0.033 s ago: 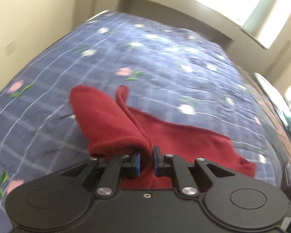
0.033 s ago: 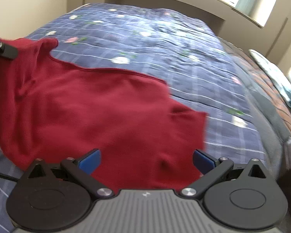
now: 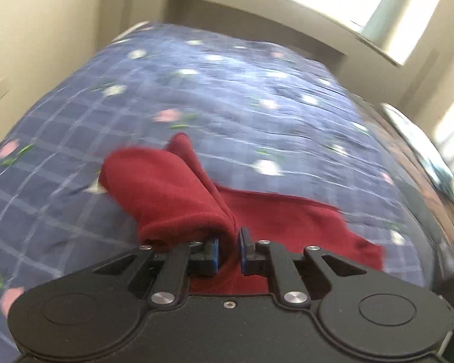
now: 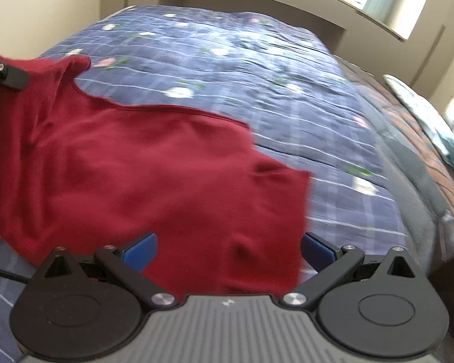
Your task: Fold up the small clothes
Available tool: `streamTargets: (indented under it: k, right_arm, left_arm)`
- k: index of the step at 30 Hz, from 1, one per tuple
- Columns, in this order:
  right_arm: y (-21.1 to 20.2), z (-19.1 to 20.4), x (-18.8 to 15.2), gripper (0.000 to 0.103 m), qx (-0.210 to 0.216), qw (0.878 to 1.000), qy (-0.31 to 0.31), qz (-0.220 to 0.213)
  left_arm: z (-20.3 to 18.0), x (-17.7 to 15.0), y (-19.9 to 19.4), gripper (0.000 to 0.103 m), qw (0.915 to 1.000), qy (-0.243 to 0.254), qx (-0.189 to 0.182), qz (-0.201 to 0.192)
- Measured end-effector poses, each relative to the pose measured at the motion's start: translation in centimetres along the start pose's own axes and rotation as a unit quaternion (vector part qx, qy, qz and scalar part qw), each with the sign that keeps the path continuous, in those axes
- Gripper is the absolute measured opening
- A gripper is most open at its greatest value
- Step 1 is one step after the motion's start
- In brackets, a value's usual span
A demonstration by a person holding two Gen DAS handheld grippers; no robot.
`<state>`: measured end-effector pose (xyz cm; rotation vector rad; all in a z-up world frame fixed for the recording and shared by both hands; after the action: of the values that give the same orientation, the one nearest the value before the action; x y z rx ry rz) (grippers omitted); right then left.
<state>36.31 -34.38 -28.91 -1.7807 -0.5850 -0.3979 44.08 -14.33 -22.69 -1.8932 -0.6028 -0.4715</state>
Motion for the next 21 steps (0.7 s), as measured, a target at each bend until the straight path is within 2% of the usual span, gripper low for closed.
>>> streamTargets:
  k: [5, 9, 13, 17, 19, 21]
  right_arm:
    - [-0.5, -5.7, -3.4, 0.103, -0.031, 0.999, 0.025, 0.021]
    - [-0.4, -9.0, -6.2, 0.103, -0.050, 0.997, 0.042, 0.043]
    - [-0.6, -11.1, -8.0, 0.103, -0.053, 0.996, 0.058, 0.052]
    - [-0.5, -11.6, -8.7, 0.103, -0.051, 0.995, 0.062, 0.055]
    - [-0.5, -11.7, -8.8, 0.103, -0.049, 0.995, 0.064, 0.055]
    - [-0.4, -11.7, -8.6, 0.103, -0.047, 0.995, 0.066, 0.054]
  left_arm:
    - [-8.2, -4.1, 1.1, 0.013, 0.9947, 0.088, -0.043, 0.032]
    - [-12.1, -8.6, 2.9, 0.013, 0.9855, 0.140, -0.057, 0.077]
    - [-13.2, -11.9, 4.5, 0.015, 0.9791, 0.164, -0.042, 0.113]
    - [-13.0, -12.9, 4.9, 0.020, 0.9789, 0.153, -0.034, 0.131]
    - [-12.7, -13.1, 4.8, 0.031, 0.9804, 0.136, -0.040, 0.137]
    - [-12.8, -13.0, 4.6, 0.048, 0.9806, 0.125, -0.048, 0.143]
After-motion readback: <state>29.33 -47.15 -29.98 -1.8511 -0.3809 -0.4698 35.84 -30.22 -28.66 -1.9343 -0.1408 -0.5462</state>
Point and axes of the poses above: each gripper's, at about its wrist camera, not at the fingertips, and y roughly the way its jaws point, z to its left, x to its top, the point moved 10 cm from there along y, roughly the way its jaws point, and after that the axes turned 9 degrees about -y, right-handed, at the moved point
